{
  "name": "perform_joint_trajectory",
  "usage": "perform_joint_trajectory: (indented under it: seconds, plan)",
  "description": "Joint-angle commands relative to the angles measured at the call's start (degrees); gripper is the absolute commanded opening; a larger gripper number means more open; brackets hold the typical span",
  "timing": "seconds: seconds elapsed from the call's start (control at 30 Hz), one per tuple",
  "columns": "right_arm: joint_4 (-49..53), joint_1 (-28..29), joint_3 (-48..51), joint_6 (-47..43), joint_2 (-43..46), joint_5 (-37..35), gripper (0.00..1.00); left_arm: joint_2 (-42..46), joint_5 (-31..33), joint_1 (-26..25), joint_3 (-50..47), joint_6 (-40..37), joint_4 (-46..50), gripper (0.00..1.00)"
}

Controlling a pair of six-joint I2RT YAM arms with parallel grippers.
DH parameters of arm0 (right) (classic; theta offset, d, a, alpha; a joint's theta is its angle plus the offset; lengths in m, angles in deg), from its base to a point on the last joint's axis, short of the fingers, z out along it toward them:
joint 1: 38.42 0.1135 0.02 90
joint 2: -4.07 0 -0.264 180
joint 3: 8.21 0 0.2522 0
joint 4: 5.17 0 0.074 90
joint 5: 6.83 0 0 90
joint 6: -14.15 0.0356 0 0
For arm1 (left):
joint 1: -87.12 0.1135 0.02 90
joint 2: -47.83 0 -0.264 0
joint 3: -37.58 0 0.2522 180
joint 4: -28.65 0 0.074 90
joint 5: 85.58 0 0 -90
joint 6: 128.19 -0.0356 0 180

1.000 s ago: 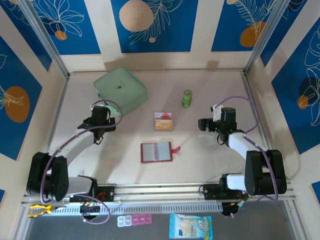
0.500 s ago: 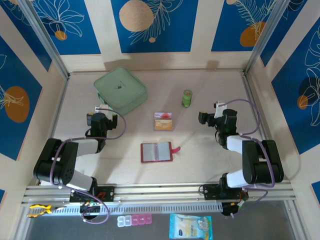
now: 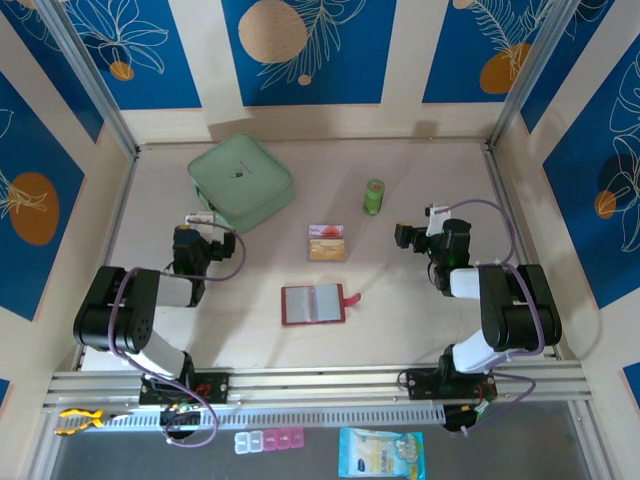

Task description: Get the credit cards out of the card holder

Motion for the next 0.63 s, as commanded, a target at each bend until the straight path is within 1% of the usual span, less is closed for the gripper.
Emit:
perform_joint_trajectory:
  seconds: [0.0, 0.6]
  plan:
    - [-2.41, -0.24, 0.03, 0.54, 0.12, 0.63, 0.99, -0.11, -2.32, 0.66, -0.64, -0.08, -3.08, 1.0]
    - [-2.34, -0.41, -0.03, 0.54, 0.05, 0.99, 0.99, -0.18, -2.32, 0.67, -0.65, -0.09, -3.26, 1.0]
